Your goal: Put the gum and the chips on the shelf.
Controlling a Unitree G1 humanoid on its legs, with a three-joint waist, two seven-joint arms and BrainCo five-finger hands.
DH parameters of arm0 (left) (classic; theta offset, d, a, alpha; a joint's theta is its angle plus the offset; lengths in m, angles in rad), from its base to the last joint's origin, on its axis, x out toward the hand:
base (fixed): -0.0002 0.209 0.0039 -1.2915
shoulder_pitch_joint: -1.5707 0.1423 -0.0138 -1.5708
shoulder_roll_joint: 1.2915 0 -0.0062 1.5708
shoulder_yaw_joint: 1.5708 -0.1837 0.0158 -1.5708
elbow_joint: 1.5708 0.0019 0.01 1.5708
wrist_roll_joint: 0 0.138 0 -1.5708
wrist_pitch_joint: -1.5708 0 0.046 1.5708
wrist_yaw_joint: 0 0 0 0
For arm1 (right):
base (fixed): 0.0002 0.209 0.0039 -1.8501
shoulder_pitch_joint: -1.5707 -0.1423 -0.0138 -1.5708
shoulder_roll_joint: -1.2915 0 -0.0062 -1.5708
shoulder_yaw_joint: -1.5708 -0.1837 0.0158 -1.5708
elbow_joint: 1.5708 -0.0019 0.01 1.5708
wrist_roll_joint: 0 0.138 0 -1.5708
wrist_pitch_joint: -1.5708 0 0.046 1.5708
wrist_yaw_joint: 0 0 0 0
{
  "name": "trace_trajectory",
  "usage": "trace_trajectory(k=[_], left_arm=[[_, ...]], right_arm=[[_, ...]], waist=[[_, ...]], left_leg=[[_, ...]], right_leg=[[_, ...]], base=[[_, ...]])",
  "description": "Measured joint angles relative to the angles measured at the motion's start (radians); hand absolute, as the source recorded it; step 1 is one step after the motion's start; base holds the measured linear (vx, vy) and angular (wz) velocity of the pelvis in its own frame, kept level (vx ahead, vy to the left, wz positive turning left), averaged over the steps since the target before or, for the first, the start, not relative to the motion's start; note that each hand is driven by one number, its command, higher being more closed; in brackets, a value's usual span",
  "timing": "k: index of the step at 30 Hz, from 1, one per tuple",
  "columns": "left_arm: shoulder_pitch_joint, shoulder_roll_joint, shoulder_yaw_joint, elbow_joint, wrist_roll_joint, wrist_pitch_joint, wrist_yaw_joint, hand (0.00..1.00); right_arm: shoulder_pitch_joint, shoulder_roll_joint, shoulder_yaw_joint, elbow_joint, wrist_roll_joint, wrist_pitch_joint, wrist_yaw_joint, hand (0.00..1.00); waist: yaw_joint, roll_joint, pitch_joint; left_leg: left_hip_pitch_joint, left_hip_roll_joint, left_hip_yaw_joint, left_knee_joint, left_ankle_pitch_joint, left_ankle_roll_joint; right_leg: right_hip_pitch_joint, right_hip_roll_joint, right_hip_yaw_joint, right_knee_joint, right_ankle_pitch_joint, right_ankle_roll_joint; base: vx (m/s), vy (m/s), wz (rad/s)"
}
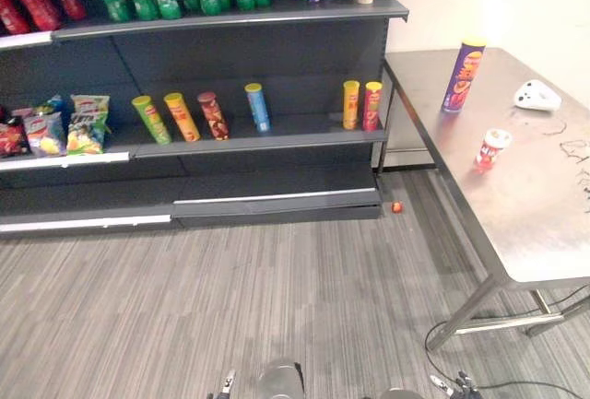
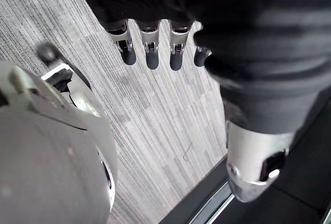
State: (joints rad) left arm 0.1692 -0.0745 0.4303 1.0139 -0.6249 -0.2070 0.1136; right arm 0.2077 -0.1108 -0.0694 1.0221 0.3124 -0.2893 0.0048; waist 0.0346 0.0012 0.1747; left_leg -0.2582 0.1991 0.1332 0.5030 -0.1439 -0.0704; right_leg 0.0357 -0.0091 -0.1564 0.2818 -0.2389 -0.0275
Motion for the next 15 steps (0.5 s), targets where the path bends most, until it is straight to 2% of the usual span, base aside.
trace_trajectory(k=[1,3,4,5,6,7,8,9,10,11,12,13,14,15], left_arm=[[0.005,0.003,0.002,0.000,0.000,0.001,0.011,0.00],[0.009,0.006,0.009,0.000,0.001,0.000,0.015,0.00],[0.012,0.007,0.009,0.000,0.002,0.001,0.014,0.00],[0.020,0.005,0.008,0.001,0.013,0.002,0.012,0.00],[0.027,0.006,0.008,0.001,0.014,0.003,0.008,0.00],[0.043,0.015,0.007,0.003,0.017,0.007,0.005,0.00],[0.066,0.025,0.006,-0.001,0.018,0.006,-0.001,0.00],[0.067,0.037,0.003,0.000,0.019,0.006,-0.003,0.00],[0.064,0.055,-0.002,0.006,0.028,0.007,-0.005,0.00],[0.050,0.078,-0.022,0.018,0.070,0.010,-0.007,0.00],[0.046,0.094,-0.043,0.031,0.097,0.015,-0.008,0.00],[0.028,0.126,-0.089,0.062,0.132,0.022,-0.014,0.00],[0.023,0.142,-0.125,0.077,0.143,0.030,-0.022,0.00],[0.024,0.145,-0.134,0.086,0.149,0.035,-0.027,0.00]], right_arm=[[-0.005,0.005,0.000,0.002,0.000,0.001,0.000,0.00],[-0.007,0.012,0.000,0.005,0.000,0.001,0.000,0.00],[-0.006,0.013,0.001,0.007,-0.001,0.002,0.001,0.00],[-0.006,0.010,-0.002,0.007,-0.002,0.001,0.003,0.00],[-0.006,0.010,-0.005,0.008,-0.007,0.001,0.003,0.00],[-0.003,0.021,-0.012,0.010,-0.031,0.002,0.003,0.00],[0.001,0.044,-0.038,0.016,-0.040,0.003,0.004,0.00],[0.001,0.066,-0.055,0.014,-0.040,0.003,0.002,0.00],[0.003,0.100,-0.090,0.011,-0.039,0.002,-0.005,0.00],[0.002,0.114,-0.123,0.010,-0.038,0.003,-0.021,0.00],[0.002,0.118,-0.131,0.013,-0.036,0.006,-0.026,0.00],[-0.002,0.119,-0.157,0.016,-0.035,0.007,-0.039,0.00],[-0.008,0.106,-0.160,0.039,-0.035,0.008,-0.043,0.00],[-0.013,0.098,-0.159,0.049,-0.036,0.007,-0.043,0.00]], waist=[[0.000,-0.010,-0.002],[0.000,-0.022,-0.004],[0.000,-0.024,-0.007],[0.001,-0.018,-0.009],[0.004,-0.017,-0.011],[0.009,-0.021,-0.032],[0.012,-0.040,-0.057],[0.010,-0.063,-0.073],[0.001,-0.076,-0.085],[-0.004,-0.092,-0.093],[-0.007,-0.089,-0.090],[-0.016,-0.093,-0.083],[-0.029,-0.086,-0.081],[-0.033,-0.080,-0.079]], left_leg=[[0.024,-0.005,-0.006,-0.172,0.013,0.001],[0.039,-0.003,-0.011,-0.318,0.037,-0.011],[0.038,0.003,-0.011,-0.371,0.046,-0.024],[0.036,0.009,-0.009,-0.379,0.046,-0.024],[0.035,0.017,-0.003,-0.362,0.076,-0.036],[0.042,0.002,0.022,-0.308,0.155,-0.034],[0.033,-0.018,0.048,-0.244,0.167,-0.012],[0.030,-0.033,0.056,-0.217,0.133,-0.005],[0.038,-0.053,0.070,-0.191,0.093,0.007],[0.073,-0.079,0.078,-0.186,0.064,0.022],[0.094,-0.090,0.080,-0.190,0.049,0.029],[0.151,-0.114,0.087,-0.212,0.021,0.040],[0.222,-0.128,0.100,-0.248,0.001,0.055],[0.255,-0.130,0.113,-0.260,-0.002,0.056]], right_leg=[[0.009,-0.012,0.025,0.004,-0.013,0.003],[0.026,-0.035,0.054,0.005,-0.038,0.024],[0.041,-0.051,0.080,0.008,-0.062,0.049],[0.058,-0.067,0.104,0.016,-0.091,0.077],[0.070,-0.077,0.116,0.019,-0.107,0.091],[0.095,-0.109,0.151,0.015,-0.130,0.104],[0.108,-0.136,0.189,0.009,-0.127,0.108],[0.112,-0.152,0.210,0.006,-0.113,0.107],[0.106,-0.172,0.228,0.040,-0.069,0.117],[0.067,-0.188,0.237,0.164,-0.028,0.110],[0.033,-0.195,0.234,0.257,0.003,0.096],[-0.050,-0.229,0.213,0.458,0.125,0.101],[-0.105,-0.262,0.191,0.596,0.260,0.131],[-0.135,-0.268,0.177,0.655,0.249,0.118]], base=[[0.42,0.215,-0.58],[0.36,0.211,-0.41],[0.51,0.365,-0.44],[0.53,0.416,-0.44],[0.38,0.347,-0.57],[0.54,0.422,-0.69],[0.44,0.328,-0.62],[0.66,0.447,-0.35],[0.50,0.360,-0.09],[0.58,0.427,0.00],[0.34,0.266,0.05],[0.39,0.268,0.13],[0.37,0.253,0.02],[0.39,0.298,-0.29]])
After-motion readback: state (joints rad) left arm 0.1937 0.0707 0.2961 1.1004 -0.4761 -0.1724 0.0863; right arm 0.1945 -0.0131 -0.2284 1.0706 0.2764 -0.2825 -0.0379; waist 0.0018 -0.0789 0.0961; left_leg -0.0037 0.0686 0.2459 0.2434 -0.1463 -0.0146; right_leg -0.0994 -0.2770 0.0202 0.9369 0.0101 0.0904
